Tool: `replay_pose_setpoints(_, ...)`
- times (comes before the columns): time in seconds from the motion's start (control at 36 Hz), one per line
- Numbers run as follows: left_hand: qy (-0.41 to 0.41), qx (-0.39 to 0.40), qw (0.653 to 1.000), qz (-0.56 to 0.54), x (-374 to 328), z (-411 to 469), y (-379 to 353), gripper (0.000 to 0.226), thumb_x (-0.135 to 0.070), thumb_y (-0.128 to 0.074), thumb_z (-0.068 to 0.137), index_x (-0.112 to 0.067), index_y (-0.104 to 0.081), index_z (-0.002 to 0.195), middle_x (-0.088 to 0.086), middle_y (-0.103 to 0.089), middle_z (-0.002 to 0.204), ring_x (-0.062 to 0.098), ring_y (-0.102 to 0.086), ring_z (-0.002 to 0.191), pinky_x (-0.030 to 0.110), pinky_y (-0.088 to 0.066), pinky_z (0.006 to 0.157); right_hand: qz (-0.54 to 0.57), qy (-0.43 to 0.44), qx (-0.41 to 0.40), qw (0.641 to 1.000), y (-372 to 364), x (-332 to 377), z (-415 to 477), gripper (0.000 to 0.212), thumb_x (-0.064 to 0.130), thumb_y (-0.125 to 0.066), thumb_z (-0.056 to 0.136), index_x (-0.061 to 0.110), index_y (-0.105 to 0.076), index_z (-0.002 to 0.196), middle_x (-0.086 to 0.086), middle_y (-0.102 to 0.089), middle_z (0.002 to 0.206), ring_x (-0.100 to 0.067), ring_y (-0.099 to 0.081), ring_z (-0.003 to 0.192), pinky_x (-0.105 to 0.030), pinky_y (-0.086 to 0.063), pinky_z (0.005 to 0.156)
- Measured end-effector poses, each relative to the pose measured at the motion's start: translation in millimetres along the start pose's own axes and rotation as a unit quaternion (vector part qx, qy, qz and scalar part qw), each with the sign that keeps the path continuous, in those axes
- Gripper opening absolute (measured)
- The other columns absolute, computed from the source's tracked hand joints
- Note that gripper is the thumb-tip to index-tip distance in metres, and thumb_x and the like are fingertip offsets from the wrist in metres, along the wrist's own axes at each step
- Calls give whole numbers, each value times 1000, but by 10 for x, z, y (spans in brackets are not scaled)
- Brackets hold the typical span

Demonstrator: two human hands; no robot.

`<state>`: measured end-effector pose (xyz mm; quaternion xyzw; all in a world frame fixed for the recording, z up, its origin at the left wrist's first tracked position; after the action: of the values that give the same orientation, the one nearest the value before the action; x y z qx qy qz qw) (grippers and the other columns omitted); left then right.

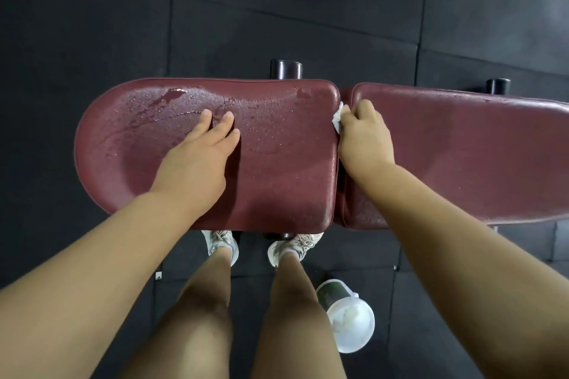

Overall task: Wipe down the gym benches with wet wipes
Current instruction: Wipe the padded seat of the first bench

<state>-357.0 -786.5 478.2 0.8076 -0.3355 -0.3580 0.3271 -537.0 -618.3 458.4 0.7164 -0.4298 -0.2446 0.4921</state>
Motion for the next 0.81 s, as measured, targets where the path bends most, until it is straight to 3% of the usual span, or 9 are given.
replay_pose_setpoints(0.14,-7,2,1000,-2,26,-17,5,75,12,-37,82,-22,-24,148,-11,-3,158,16,3,146,36,-35,104,-15,-11,28,999,-211,-31,-390,39,3,-41,92,6,-43,132,-19,-43,122,-36,-44,107,-32,-26,75)
replay_pose_setpoints(0.28,-8,5,1000,-7,27,-44,12,76,12,-37,81,-22,-24,148,-12,-3,158,14,3,146,38,-35,104,-16,-4,72,997,-286,-17,-651,33,5,-39,94,7,-42,127,-16,-42,123,-35,-43,109,-34,-28,76)
replay_pose_setpoints(0.33,-6,6,1000,-8,13,-52,9,76,12,-37,82,-22,-23,148,-12,-1,158,14,4,145,38,-33,105,14,-10,72,997,-298,-26,-771,20,16,-33,100,11,-47,112,-12,-48,116,-33,-47,101,-34,-31,74)
replay_pose_setpoints(0.42,-10,2,1000,-11,1,-61,-4,75,12,-38,82,-19,-24,148,-9,-2,158,16,4,146,38,-30,108,14,-21,50,998,-303,-48,-996,29,35,-29,102,17,-41,82,-7,-52,94,-31,-48,84,-36,-31,68)
replay_pose_setpoints(0.47,-10,2,1000,-12,-1,-65,-13,74,12,-38,82,-18,-23,148,-8,-2,158,17,4,146,40,-29,109,51,-47,92,993,-304,-38,-1138,20,25,-32,101,13,-46,94,-8,-51,100,-33,-48,91,-36,-33,71)
replay_pose_setpoints(0.53,-10,3,1000,-15,-1,-65,-15,75,12,-38,82,-18,-23,149,-8,-2,158,16,4,146,40,-29,109,0,-35,150,988,-310,-31,-1241,23,10,-32,98,6,-45,116,-14,-47,115,-33,-47,103,-34,-35,76)
replay_pose_setpoints(0.61,-13,2,1000,-15,5,-58,7,74,12,-38,81,-18,-25,148,-8,-3,158,17,2,146,41,-30,108,-43,-10,185,982,-277,-59,-1328,26,7,-40,95,2,-47,120,-14,-44,115,-31,-48,100,-31,-34,73)
replay_pose_setpoints(0.72,-21,-3,1000,-14,25,-21,45,71,11,-38,82,-17,-30,147,-7,-9,158,17,-4,146,39,-30,108,-48,40,142,988,-98,-117,-1180,20,14,-45,95,1,-53,107,-6,-38,94,-25,-43,80,-29,-32,66)
replay_pose_setpoints(0.81,-27,-18,999,-33,72,10,71,68,12,-37,84,-16,-32,145,-6,-15,157,15,-9,145,34,-24,112,44,5,20,999,158,-111,-842,23,14,-49,94,4,-65,108,-2,-42,90,-21,-47,72,-31,-39,65)
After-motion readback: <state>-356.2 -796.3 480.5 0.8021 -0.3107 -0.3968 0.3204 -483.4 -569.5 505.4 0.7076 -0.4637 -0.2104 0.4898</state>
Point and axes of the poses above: each hand's wrist, its own z-axis towards the middle knuckle, its own y-axis out of the back of the hand, x = y × z, the point moved 2 cm from there along z, towards the middle knuckle
